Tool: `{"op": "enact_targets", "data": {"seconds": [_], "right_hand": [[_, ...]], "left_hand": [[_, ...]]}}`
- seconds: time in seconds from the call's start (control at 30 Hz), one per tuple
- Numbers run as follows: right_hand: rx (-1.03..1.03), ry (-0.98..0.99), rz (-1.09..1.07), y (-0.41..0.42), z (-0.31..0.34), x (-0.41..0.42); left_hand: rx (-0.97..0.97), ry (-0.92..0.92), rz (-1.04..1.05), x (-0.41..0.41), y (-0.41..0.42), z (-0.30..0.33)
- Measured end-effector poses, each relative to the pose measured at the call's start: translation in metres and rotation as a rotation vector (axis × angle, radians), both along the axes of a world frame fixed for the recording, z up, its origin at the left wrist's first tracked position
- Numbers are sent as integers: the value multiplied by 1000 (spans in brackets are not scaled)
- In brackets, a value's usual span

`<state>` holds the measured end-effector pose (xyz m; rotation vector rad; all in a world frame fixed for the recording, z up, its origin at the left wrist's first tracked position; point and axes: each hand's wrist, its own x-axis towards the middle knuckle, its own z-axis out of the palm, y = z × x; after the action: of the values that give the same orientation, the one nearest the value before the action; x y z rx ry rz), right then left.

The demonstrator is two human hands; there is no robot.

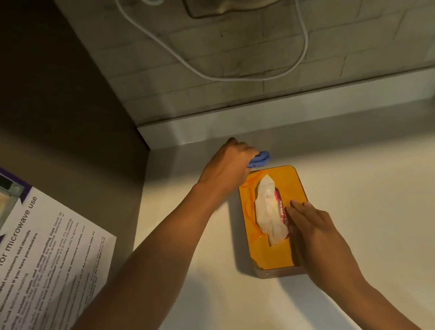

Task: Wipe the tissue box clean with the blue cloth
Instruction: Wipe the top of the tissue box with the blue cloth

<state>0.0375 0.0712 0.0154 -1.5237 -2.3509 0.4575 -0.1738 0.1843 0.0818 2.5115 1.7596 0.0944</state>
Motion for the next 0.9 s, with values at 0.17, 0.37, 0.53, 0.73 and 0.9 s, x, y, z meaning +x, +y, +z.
{"op": "enact_targets", "data": {"seconds": [0.17, 0.37, 0.53, 0.73, 0.9], "right_hand": [[-2, -15, 17, 2, -1, 2], [10, -24, 30, 2, 0, 3], [40, -44, 33, 1, 0, 1], [84, -106, 46, 1, 3, 1], [80, -132, 58, 0, 6, 0]], "left_hand": [[-56, 101, -62, 2, 3, -18], [123, 27, -111, -14, -9, -28], [213, 9, -119, -26, -29, -29], [245, 177, -32, 3, -33, -38], [227, 209, -22, 1, -40, -42]]}}
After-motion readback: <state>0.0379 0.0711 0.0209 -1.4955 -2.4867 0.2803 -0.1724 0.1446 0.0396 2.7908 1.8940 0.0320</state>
